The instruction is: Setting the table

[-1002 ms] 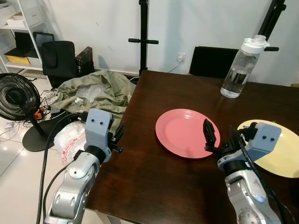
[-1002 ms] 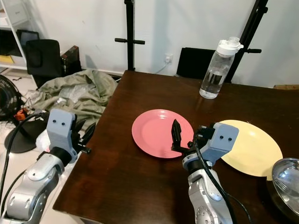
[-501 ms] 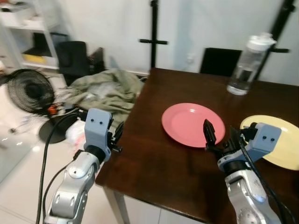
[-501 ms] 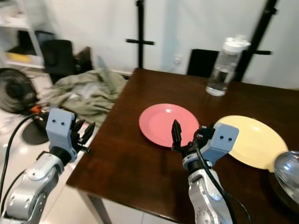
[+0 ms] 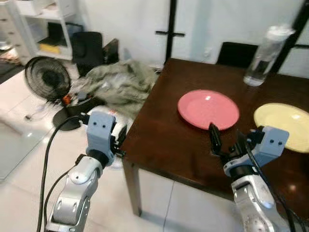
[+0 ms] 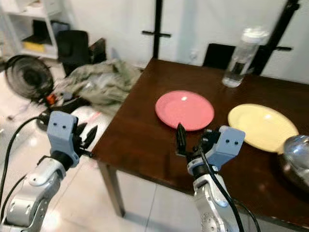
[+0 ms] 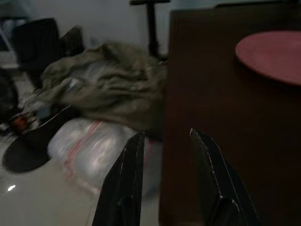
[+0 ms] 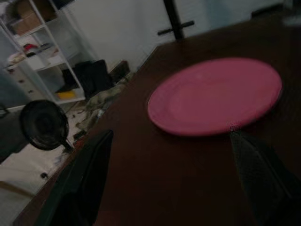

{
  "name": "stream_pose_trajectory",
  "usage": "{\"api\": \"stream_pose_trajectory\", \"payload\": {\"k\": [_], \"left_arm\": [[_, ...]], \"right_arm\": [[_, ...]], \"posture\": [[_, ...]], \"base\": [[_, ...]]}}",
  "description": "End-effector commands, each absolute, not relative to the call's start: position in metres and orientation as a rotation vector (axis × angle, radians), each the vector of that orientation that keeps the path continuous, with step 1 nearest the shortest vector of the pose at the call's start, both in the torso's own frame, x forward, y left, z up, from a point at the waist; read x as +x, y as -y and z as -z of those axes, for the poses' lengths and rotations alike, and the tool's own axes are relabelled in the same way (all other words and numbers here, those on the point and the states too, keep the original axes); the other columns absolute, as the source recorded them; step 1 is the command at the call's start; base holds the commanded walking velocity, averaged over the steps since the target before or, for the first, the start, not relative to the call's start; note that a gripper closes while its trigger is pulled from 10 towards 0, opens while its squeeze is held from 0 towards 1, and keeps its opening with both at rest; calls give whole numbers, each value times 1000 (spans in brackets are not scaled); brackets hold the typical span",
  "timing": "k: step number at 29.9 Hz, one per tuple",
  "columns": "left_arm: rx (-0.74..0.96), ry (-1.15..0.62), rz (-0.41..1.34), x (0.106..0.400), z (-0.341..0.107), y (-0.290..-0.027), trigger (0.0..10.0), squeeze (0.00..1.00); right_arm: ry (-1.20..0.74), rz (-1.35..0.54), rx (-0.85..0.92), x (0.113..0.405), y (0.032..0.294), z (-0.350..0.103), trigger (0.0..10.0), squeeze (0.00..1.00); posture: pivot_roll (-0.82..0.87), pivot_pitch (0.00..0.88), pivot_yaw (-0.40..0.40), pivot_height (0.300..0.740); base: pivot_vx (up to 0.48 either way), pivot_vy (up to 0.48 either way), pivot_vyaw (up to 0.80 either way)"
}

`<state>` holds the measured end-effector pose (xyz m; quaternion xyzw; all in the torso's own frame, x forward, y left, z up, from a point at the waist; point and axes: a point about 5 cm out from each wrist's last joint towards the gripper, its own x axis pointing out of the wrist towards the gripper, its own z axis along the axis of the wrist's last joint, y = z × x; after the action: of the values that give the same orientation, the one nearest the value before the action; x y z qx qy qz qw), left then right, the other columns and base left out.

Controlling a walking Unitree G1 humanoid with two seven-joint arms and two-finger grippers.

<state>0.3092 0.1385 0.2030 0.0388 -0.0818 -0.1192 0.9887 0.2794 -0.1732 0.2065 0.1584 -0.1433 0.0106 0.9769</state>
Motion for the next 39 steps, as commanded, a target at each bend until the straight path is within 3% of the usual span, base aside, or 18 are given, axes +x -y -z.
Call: {"api": "stream_pose_trajectory", "payload": {"k": [1,39], "left_arm": [[81,148,251,308,-199,-137,10000,0],[75,134,249,309,-197,-136,10000,0]], "right_arm": [[282,-6,312,277,176,-204,10000,0],[264,17,306,277,177,-202,10000,0]], "posture": [[31,125,105,740],[29,129,108,740]], "base": [[-322,0,0],[-271,0,0]]}}
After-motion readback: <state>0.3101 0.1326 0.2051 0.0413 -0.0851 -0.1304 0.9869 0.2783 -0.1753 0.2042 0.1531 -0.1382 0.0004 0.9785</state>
